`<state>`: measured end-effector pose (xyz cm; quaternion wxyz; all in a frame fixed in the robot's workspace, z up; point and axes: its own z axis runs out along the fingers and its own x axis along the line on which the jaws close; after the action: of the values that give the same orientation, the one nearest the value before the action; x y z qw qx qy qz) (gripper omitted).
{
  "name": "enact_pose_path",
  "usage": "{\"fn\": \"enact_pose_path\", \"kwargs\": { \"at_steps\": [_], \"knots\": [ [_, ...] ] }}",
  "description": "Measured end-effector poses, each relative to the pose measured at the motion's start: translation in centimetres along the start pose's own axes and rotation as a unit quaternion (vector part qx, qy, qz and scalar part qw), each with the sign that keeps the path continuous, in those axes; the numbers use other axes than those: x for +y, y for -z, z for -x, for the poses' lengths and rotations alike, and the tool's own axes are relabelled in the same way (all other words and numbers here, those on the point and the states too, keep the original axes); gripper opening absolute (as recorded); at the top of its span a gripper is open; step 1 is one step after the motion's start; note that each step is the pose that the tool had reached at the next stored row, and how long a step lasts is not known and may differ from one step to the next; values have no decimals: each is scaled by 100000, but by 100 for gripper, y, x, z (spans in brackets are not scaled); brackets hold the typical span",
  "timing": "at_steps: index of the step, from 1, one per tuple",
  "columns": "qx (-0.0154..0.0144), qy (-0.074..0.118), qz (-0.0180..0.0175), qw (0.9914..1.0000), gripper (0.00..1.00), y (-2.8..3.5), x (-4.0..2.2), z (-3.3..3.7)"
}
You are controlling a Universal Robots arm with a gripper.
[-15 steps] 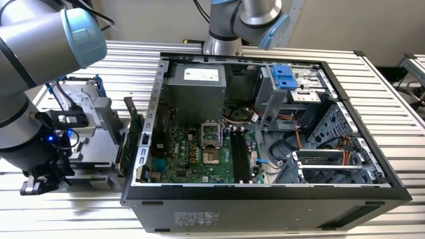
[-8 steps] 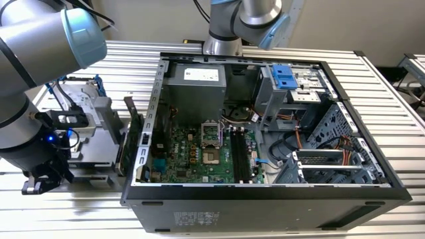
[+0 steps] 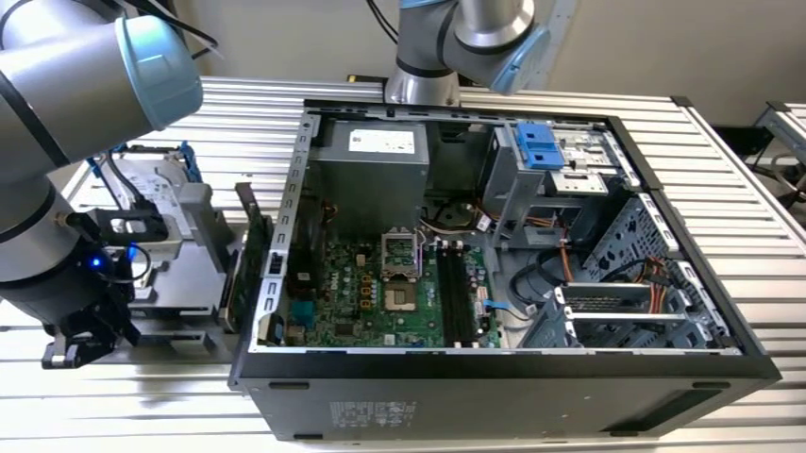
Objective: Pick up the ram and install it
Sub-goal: 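Pick up the ram and move it above insertion slot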
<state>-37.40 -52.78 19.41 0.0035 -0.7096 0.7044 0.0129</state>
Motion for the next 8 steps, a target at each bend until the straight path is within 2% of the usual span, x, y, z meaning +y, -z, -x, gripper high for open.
{"fn": "enact_pose_path", "kwargs": {
  "at_steps": [8],
  "knots": [
    [1, -1, 2, 100000, 0, -1, 0, 0]
  ]
}}
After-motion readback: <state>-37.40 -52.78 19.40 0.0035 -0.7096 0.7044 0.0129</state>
